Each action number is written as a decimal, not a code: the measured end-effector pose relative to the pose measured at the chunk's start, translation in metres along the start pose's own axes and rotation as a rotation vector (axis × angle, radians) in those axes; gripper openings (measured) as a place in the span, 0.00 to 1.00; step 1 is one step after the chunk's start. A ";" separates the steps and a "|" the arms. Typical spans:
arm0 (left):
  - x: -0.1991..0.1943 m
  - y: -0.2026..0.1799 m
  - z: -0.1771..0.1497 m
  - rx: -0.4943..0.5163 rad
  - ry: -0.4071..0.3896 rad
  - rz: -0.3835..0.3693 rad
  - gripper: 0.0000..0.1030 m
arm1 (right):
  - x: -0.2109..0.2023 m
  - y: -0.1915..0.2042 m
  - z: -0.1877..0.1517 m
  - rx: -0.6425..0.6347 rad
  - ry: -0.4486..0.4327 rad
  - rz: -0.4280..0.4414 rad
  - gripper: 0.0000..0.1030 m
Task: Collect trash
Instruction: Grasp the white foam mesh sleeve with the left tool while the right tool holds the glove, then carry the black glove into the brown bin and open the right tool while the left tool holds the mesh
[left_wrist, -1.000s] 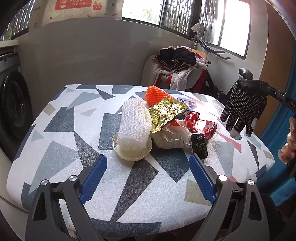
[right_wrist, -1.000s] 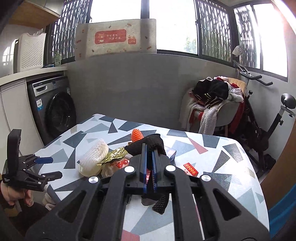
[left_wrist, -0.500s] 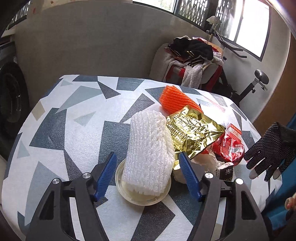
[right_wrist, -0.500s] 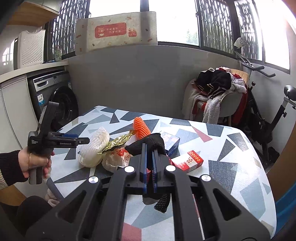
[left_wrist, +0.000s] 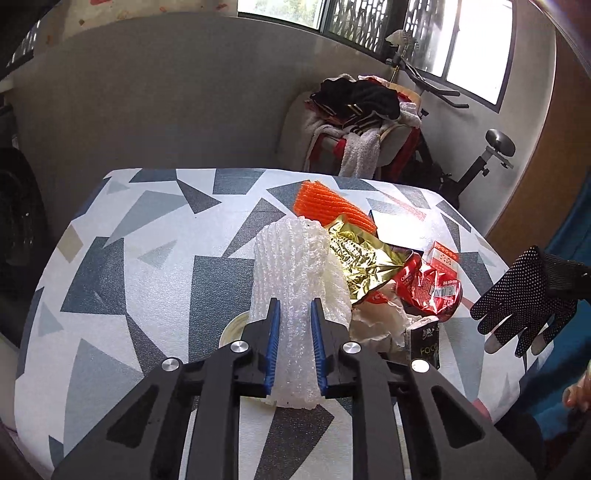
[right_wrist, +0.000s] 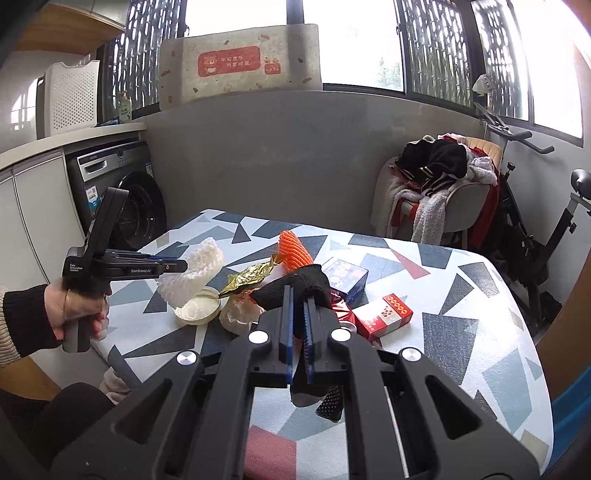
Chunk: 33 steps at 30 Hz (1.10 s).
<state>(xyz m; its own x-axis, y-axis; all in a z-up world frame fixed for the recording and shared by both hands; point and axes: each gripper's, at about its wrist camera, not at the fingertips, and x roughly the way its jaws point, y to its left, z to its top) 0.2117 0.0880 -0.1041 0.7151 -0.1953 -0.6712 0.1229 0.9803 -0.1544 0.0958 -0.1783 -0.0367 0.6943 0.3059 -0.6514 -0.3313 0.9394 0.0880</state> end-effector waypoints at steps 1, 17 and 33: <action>-0.010 -0.003 0.000 0.006 -0.013 -0.006 0.16 | -0.003 0.002 0.001 -0.003 -0.004 0.003 0.08; -0.136 -0.058 -0.069 0.038 -0.103 -0.162 0.16 | -0.063 0.046 -0.012 -0.050 0.041 0.130 0.08; -0.173 -0.075 -0.141 0.027 -0.097 -0.183 0.16 | -0.096 0.085 -0.075 -0.041 0.209 0.318 0.08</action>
<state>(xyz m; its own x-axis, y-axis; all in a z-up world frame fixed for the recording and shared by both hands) -0.0184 0.0444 -0.0784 0.7418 -0.3681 -0.5606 0.2747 0.9293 -0.2468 -0.0470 -0.1390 -0.0226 0.4085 0.5391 -0.7365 -0.5375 0.7943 0.2833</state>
